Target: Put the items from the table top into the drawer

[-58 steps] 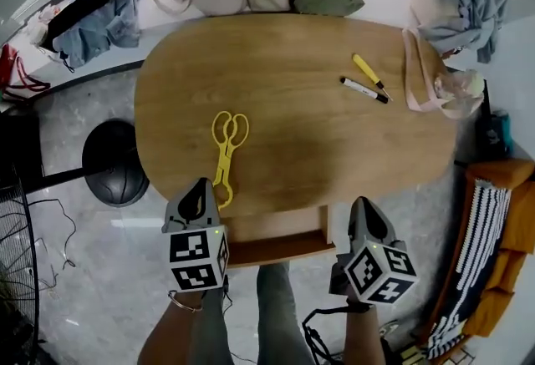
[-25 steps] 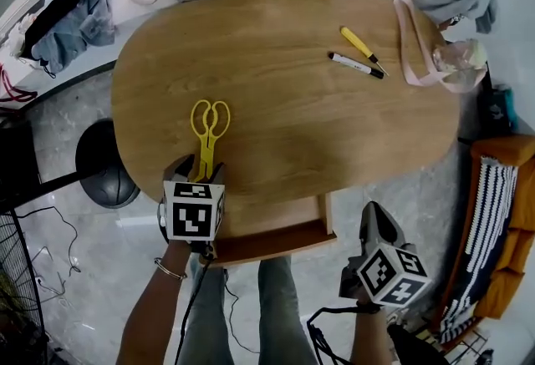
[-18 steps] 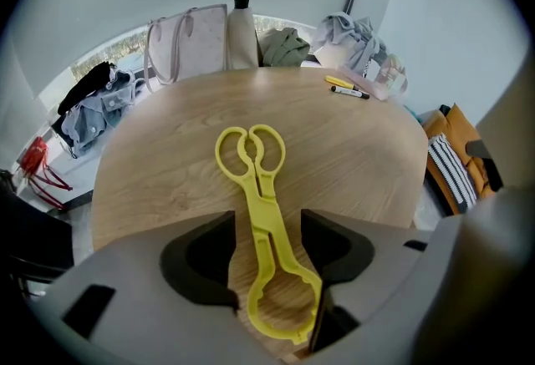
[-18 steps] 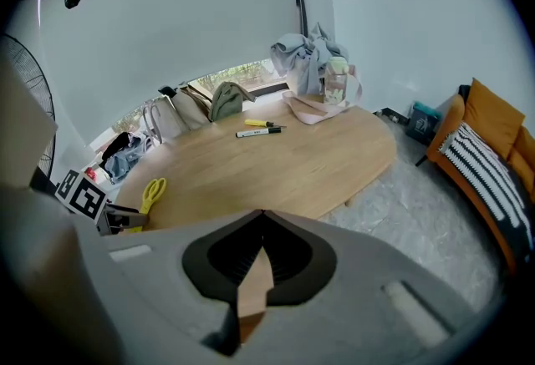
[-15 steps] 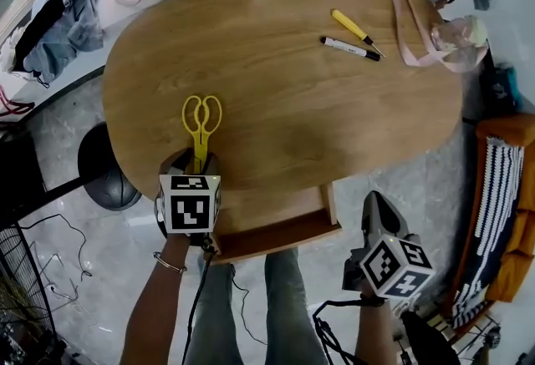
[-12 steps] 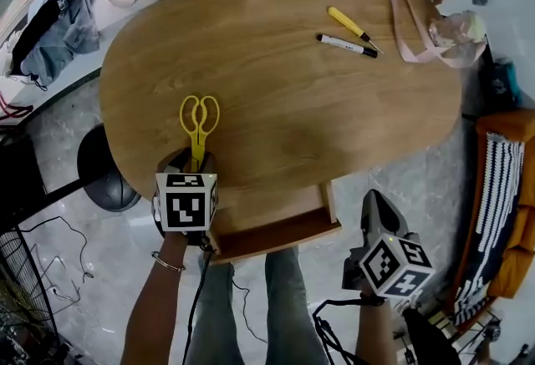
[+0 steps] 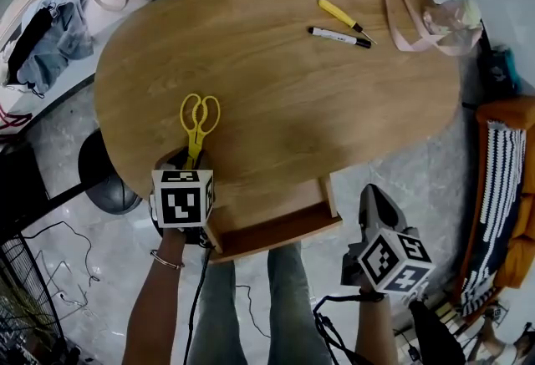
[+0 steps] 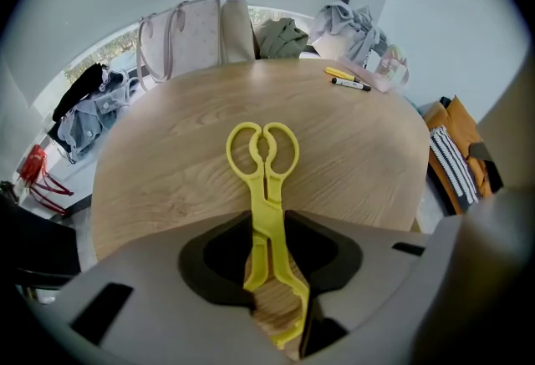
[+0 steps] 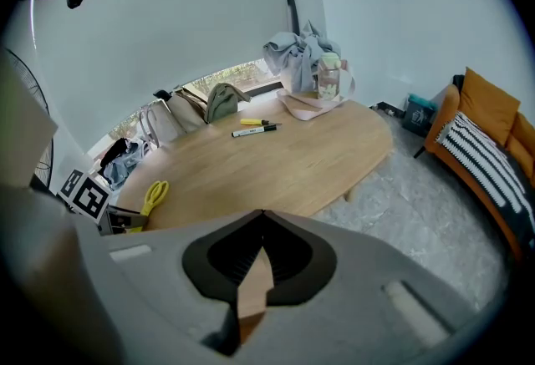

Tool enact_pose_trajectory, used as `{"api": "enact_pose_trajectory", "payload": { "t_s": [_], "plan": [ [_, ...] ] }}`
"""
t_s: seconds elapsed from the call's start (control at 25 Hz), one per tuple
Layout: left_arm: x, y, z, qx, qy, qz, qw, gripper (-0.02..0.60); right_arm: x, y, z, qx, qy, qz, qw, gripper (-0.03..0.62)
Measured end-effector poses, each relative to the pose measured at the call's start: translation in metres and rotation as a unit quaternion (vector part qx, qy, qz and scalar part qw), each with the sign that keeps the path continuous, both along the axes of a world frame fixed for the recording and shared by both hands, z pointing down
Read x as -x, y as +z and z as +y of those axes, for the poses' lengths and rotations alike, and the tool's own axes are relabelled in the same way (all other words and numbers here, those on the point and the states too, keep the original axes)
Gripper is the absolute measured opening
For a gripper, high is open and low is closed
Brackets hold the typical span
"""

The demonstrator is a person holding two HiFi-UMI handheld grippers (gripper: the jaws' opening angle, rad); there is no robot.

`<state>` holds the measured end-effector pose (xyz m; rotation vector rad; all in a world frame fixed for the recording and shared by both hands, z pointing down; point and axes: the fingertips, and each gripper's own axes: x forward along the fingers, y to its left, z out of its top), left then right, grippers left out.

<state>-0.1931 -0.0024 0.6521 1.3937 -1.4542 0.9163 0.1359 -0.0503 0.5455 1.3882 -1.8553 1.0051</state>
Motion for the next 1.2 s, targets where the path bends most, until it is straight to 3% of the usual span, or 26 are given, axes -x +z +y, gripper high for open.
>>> {"api": "enact_pose_trajectory", "payload": {
  "t_s": [0.52,0.96,1.2],
  "plan": [
    [-0.018,-0.015,0.003,-0.008,0.04,-0.001,0.9992,0.109,-0.011,-0.006,0.012,-0.014,0.022,-0.007,1.0,0.005],
    [-0.061,-0.046,0.011,-0.032,0.112,0.008,0.9932,0.107,-0.025,-0.019,0.04,-0.023,0.058,-0.017,0.998,0.005],
    [-0.094,-0.059,0.02,-0.037,0.169,0.017,0.9848,0.109,-0.037,-0.028,0.057,-0.03,0.082,-0.016,0.996,0.005]
  ]
}}
